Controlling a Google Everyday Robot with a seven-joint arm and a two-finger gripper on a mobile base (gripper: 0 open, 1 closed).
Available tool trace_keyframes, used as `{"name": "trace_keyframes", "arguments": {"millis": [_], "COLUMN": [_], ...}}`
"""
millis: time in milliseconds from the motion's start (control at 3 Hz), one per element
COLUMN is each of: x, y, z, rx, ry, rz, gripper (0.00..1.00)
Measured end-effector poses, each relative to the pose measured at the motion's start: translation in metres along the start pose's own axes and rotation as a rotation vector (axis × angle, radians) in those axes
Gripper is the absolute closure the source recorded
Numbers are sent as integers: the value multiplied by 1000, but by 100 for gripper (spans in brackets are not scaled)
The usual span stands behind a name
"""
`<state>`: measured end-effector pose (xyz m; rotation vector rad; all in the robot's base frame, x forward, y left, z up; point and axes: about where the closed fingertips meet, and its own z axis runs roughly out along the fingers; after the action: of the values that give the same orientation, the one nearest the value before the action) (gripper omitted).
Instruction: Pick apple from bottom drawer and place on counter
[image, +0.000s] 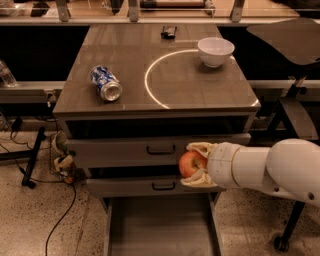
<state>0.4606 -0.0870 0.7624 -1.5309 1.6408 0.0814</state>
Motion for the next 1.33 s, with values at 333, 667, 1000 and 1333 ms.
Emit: {"name": "trace_keyframes", "arguments": {"millis": [333,667,1000,1333], "x": [-9,-45,-105,-133], "y": [-6,-42,-118,-172], "z": [0,-4,-13,-14], "rx": [1,37,110,172], "ry": [3,17,33,26], "rz": [-31,-123,-251,-300], "gripper": [100,100,100,100]}}
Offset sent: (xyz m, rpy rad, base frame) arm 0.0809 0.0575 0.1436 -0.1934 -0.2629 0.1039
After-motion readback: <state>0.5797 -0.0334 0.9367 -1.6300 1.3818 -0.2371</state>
